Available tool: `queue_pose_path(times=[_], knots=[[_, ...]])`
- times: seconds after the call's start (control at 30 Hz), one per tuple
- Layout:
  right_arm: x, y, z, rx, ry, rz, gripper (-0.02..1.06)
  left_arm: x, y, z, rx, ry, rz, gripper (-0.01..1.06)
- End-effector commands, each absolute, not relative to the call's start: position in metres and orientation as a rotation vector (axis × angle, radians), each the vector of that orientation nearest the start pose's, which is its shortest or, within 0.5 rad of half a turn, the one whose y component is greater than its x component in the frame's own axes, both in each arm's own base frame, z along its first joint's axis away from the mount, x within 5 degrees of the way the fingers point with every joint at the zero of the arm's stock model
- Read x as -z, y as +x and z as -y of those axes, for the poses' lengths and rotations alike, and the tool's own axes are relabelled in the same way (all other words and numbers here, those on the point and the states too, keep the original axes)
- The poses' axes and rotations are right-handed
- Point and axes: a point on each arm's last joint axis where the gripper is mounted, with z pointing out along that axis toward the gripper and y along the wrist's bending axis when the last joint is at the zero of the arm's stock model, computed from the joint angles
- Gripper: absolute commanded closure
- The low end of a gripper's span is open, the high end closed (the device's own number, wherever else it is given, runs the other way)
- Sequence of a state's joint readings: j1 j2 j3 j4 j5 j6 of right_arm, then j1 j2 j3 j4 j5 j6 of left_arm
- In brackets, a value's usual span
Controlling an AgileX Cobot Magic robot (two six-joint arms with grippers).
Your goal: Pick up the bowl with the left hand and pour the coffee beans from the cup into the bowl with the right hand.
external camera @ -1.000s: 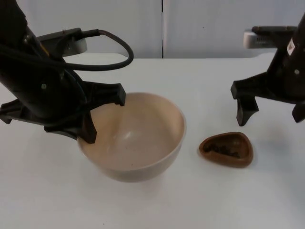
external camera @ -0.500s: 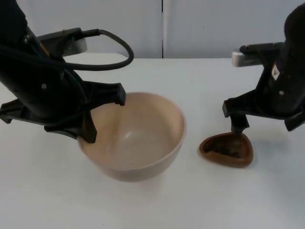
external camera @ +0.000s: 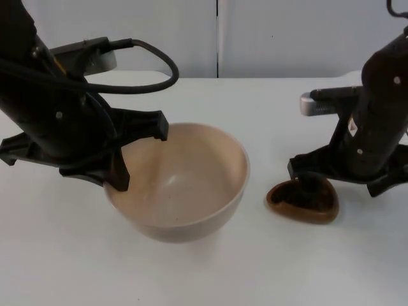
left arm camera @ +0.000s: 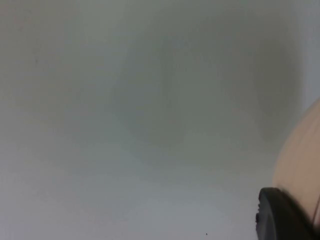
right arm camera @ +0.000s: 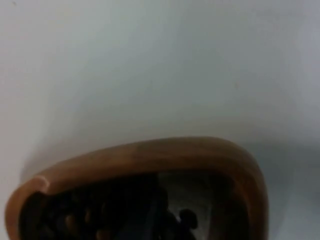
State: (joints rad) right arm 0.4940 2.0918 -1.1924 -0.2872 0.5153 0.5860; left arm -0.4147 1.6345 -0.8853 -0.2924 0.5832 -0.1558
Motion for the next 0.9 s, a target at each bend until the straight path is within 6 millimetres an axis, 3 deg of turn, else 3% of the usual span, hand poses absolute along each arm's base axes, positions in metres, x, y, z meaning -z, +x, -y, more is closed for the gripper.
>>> queue_pose_path(times=[0.0, 0.17, 0.3, 0.33, 0.47, 0.5, 0.63, 0.67, 0.73, 0.87], knots=[[-0.0924, 0.3472, -0.1735, 0.018, -0.200, -2.827, 0.15, -0.1823, 0.2657, 0.1357, 0.428, 0.036, -2.849, 1.05], [-0.0915, 0.3488, -0.1746, 0.012, -0.195, -2.826, 0.22, -0.1823, 0.2657, 0.1357, 0.428, 0.036, -2.849, 1.05], [-0.0916, 0.3491, -0.1749, 0.008, -0.196, -2.822, 0.45, -0.1824, 0.2656, 0.1358, 0.432, 0.032, -2.850, 1.05], [-0.0916, 0.3491, -0.1749, 0.008, -0.196, -2.822, 0.45, -0.1824, 0.2656, 0.1358, 0.432, 0.032, -2.850, 1.05], [-0.0916, 0.3491, -0.1749, 0.008, -0.196, -2.822, 0.65, -0.1824, 0.2654, 0.1361, 0.437, 0.027, -2.852, 1.05], [-0.0916, 0.3491, -0.1749, 0.008, -0.196, -2.822, 0.65, -0.1824, 0.2654, 0.1361, 0.437, 0.027, -2.852, 1.05], [-0.0917, 0.3493, -0.1750, 0.006, -0.196, -2.821, 0.84, -0.1824, 0.2654, 0.1361, 0.437, 0.027, -2.852, 1.05], [-0.0917, 0.3493, -0.1750, 0.006, -0.196, -2.821, 0.84, -0.1824, 0.2654, 0.1361, 0.437, 0.027, -2.852, 1.05], [-0.0917, 0.3494, -0.1751, 0.004, -0.196, -2.819, 0.96, -0.1823, 0.2650, 0.1362, 0.441, 0.023, -2.857, 1.05], [-0.0917, 0.3494, -0.1751, 0.004, -0.196, -2.819, 1.04, -0.1824, 0.2650, 0.1363, 0.443, 0.023, -2.856, 1.05]])
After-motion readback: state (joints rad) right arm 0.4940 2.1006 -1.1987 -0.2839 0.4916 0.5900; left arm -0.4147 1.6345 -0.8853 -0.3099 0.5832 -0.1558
